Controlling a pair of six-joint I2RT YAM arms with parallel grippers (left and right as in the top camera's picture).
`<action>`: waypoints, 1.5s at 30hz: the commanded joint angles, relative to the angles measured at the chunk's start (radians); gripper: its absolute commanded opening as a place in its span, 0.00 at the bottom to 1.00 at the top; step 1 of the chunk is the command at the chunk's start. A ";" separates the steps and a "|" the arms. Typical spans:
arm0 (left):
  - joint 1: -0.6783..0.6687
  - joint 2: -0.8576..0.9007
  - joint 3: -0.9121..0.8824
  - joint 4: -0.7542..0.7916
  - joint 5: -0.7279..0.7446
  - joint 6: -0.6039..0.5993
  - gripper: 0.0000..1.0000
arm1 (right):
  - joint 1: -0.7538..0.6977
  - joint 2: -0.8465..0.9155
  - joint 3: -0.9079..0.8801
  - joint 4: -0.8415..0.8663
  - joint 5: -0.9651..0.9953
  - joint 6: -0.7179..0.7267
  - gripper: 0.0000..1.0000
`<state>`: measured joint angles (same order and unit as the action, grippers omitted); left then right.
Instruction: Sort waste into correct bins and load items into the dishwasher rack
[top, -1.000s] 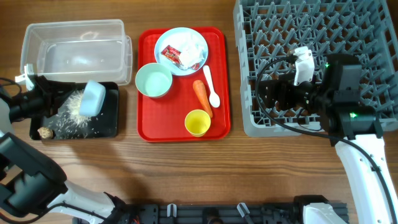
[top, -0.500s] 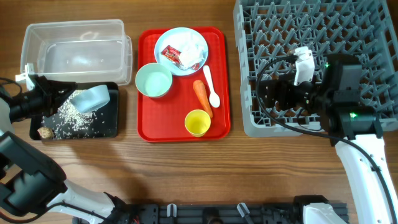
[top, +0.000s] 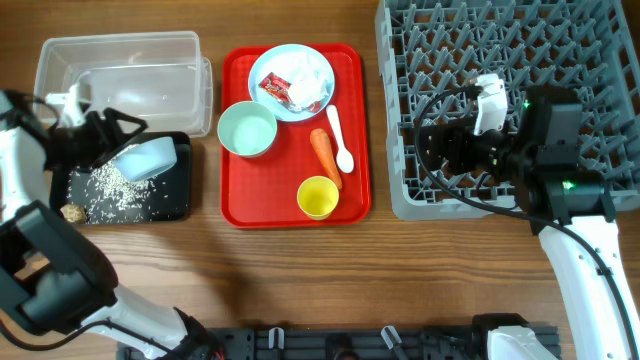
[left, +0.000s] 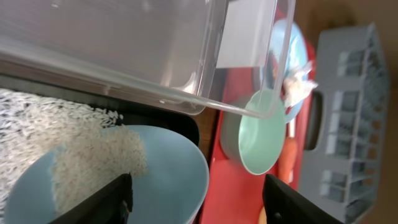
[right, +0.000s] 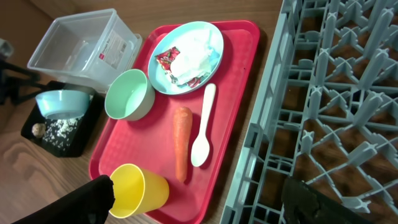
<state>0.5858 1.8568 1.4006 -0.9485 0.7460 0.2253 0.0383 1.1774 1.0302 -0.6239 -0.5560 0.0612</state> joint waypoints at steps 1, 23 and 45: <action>-0.057 0.010 0.017 -0.001 -0.126 0.059 0.68 | 0.003 0.005 0.019 0.006 0.010 0.026 0.89; -0.146 0.010 0.017 -0.110 -0.190 0.043 0.55 | 0.003 0.005 0.019 0.009 0.010 0.028 0.89; -0.309 0.010 0.015 -0.101 -0.618 -0.336 0.43 | 0.003 0.005 0.019 0.036 0.006 0.072 0.89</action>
<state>0.2951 1.8572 1.4010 -1.0538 0.3164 0.0433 0.0383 1.1774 1.0302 -0.5945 -0.5560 0.1162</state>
